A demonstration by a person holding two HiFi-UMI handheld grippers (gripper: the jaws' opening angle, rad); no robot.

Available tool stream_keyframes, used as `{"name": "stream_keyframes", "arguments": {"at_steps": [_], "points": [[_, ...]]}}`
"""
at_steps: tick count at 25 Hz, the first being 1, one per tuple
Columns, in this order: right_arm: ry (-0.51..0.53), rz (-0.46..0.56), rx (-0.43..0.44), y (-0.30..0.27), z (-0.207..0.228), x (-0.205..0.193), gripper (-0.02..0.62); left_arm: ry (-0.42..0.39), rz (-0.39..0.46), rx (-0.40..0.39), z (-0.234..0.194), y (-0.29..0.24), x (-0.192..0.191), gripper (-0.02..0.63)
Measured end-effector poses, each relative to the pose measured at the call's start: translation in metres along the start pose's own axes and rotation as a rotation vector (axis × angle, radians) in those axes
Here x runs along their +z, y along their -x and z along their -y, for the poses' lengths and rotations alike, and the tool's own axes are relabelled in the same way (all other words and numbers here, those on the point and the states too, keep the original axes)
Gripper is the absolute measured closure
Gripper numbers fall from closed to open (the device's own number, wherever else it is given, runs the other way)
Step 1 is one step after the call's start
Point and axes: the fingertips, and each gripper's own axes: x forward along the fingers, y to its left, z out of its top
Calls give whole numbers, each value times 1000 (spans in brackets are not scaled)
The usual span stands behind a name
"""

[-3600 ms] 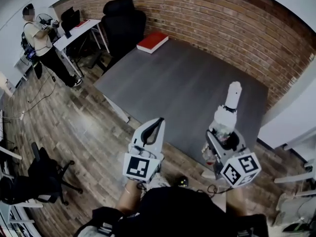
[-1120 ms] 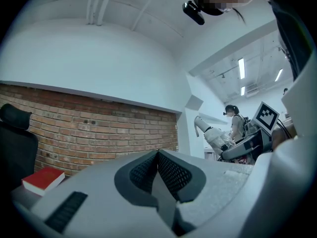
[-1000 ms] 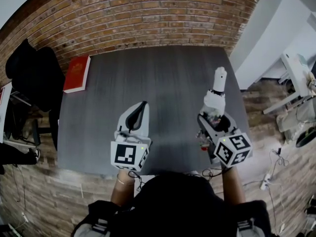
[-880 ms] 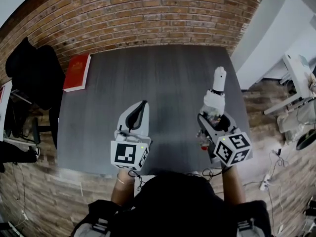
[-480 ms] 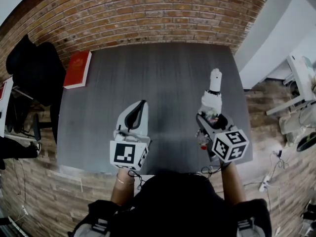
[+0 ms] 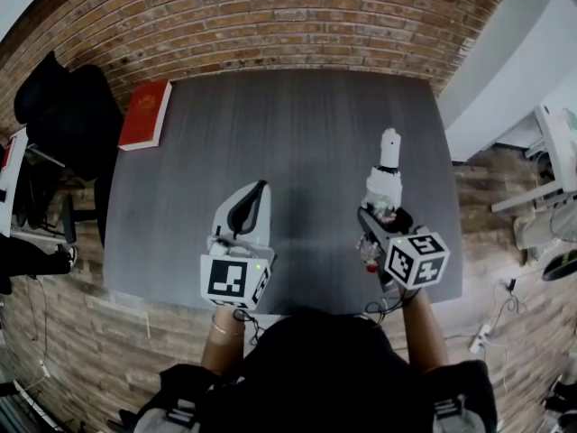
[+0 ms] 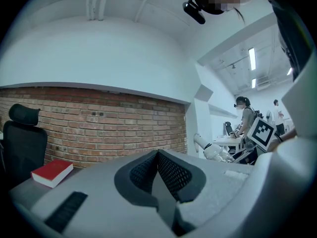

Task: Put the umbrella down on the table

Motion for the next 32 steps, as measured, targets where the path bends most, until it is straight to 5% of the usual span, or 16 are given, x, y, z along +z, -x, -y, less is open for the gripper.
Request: {"name": "stream_keyframes", "arguments": {"at_steps": [32], "points": [[-82,-204,-4,-54,31,-70,311,19,-63,66,-15,-3,-20,603]]}}
